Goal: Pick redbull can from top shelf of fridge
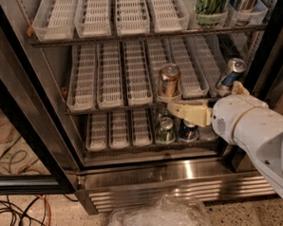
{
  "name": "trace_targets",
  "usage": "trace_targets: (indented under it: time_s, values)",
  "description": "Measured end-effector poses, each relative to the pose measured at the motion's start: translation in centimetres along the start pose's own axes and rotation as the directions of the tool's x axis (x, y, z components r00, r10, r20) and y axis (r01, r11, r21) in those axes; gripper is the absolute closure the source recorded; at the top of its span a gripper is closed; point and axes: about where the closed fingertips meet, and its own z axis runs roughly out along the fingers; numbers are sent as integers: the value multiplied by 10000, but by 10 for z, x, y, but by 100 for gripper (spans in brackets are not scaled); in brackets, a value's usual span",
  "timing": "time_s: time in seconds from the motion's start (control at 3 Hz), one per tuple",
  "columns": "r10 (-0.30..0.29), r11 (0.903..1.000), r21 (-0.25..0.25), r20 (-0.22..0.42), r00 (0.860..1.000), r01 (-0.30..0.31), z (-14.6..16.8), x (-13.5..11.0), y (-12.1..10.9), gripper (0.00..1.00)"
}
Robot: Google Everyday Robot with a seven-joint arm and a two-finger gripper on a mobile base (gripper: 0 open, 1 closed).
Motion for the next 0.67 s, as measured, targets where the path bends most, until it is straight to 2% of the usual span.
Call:
trace_targets:
  time_s: [0.33,0.67]
  values:
    - [476,9879,1426,921,9946,-604,-21,-8,-34,0]
    - [470,9881,1416,920,9946,-598,-21,-8,-34,0]
